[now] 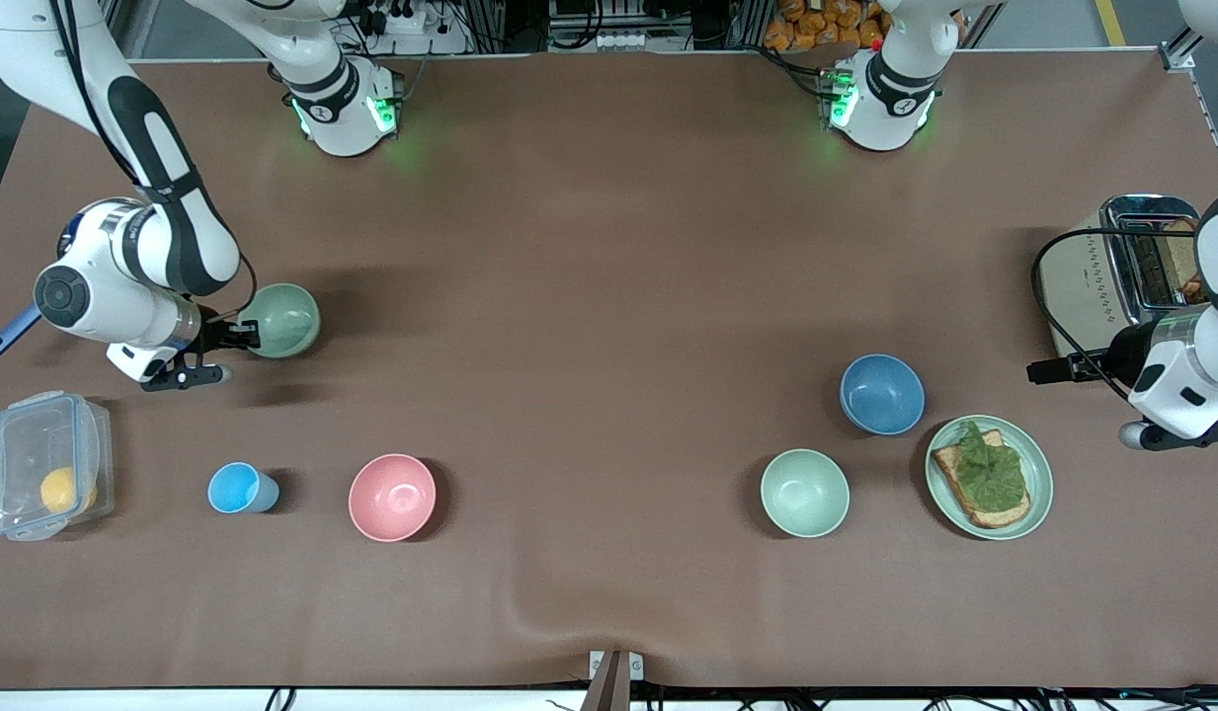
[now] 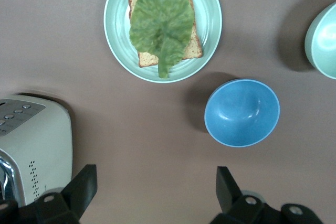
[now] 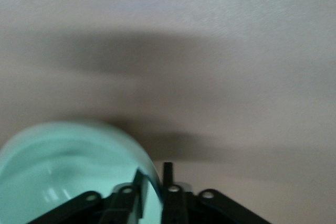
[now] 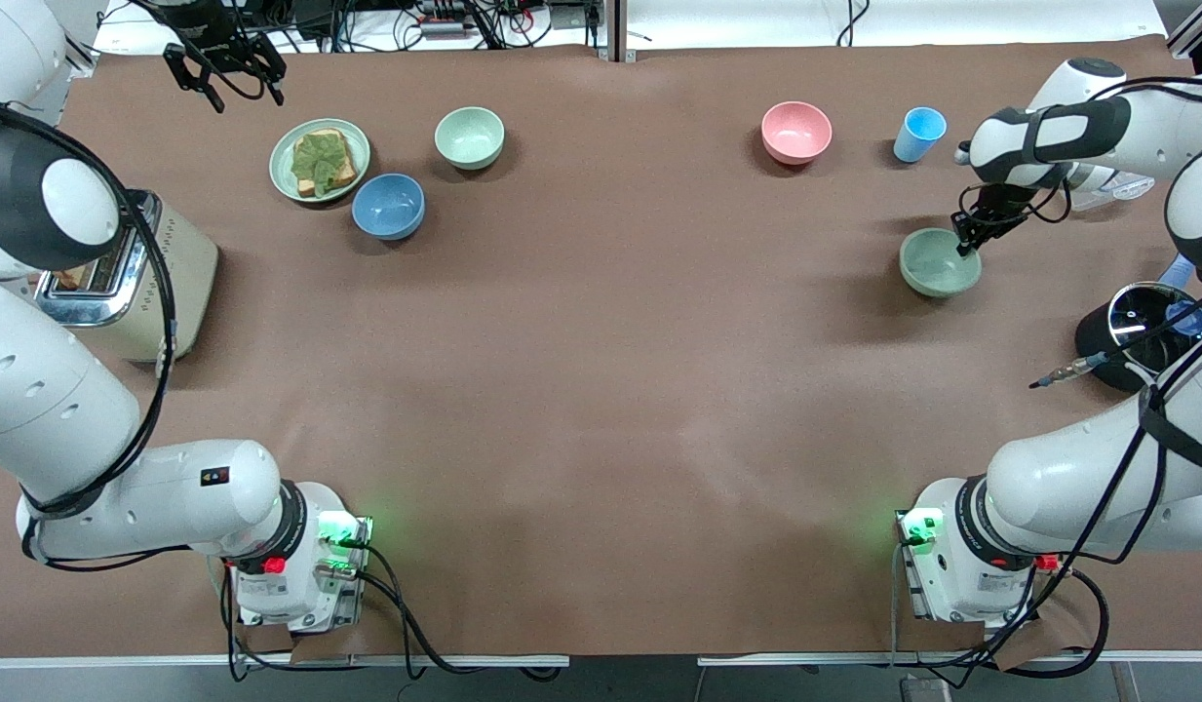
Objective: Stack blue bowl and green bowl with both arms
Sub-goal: 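Carry the green bowl with the right gripper while the left gripper reaches the blue bowl, then release the green bowl with the right gripper while the left gripper grasps the blue bowl, then lift the blue bowl with the left gripper and carry it toward the green bowl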
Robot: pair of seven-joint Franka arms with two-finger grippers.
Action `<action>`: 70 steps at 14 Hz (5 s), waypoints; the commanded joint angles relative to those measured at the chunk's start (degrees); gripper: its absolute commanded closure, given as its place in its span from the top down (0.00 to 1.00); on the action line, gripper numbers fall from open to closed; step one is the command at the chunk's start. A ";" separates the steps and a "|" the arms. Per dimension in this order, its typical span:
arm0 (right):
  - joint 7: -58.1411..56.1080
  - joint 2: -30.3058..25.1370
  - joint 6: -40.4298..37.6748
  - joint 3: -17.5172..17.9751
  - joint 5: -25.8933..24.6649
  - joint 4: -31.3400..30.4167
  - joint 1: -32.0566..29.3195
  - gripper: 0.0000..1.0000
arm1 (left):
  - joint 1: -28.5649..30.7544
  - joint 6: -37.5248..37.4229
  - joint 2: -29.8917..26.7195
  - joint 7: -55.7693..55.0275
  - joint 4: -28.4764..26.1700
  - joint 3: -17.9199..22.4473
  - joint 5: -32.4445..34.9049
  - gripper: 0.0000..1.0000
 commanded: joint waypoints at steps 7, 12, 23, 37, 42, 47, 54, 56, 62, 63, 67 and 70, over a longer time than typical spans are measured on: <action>25.37 -3.08 -30.46 3.34 13.51 17.62 11.34 0.00 | -6.22 11.79 7.87 -1.60 -3.69 0.16 -0.78 1.00; 47.96 -2.47 -20.89 11.52 14.67 17.01 16.95 0.00 | -6.14 15.24 10.43 -1.60 -6.15 0.08 -0.34 1.00; 76.99 2.10 6.26 11.52 14.67 8.76 42.01 0.00 | -6.93 31.58 9.28 -5.56 -21.10 -0.36 -0.69 1.00; 86.85 2.72 -6.43 9.07 14.58 14.80 42.65 1.00 | -7.98 31.85 9.81 -8.54 -21.10 -0.36 -0.52 0.22; 87.11 3.51 -7.61 8.54 25.79 14.90 35.27 1.00 | -8.51 31.32 7.44 -9.95 -21.10 -0.36 -0.17 0.00; 86.67 6.67 -1.64 8.62 33.47 13.41 34.38 1.00 | -8.43 28.78 3.58 -10.39 -21.28 -4.49 -0.87 0.00; 86.59 13.26 10.40 8.97 44.18 12.97 36.93 1.00 | -7.99 28.33 2.34 -22.86 -21.72 -17.93 -3.76 0.00; 86.50 13.35 11.20 8.89 48.67 12.97 37.89 1.00 | -7.99 28.42 2.16 -24.80 -21.72 -21.44 -4.91 0.00; 86.50 13.35 12.88 8.89 49.30 11.73 38.07 1.00 | -12.98 31.49 4.36 -29.90 -21.37 -27.35 -7.90 0.00; 86.50 13.35 12.88 8.89 49.30 11.73 37.98 1.00 | -13.95 32.80 5.06 -30.77 -21.37 -27.35 -7.90 0.00; 86.50 13.27 12.88 8.89 49.30 11.73 37.98 1.00 | -18.35 34.48 7.26 -33.50 -21.28 -27.35 -7.55 0.00; 86.41 13.27 12.79 8.89 49.21 11.73 37.98 1.00 | -19.94 35.01 8.58 -34.47 -21.28 -27.26 -7.38 0.00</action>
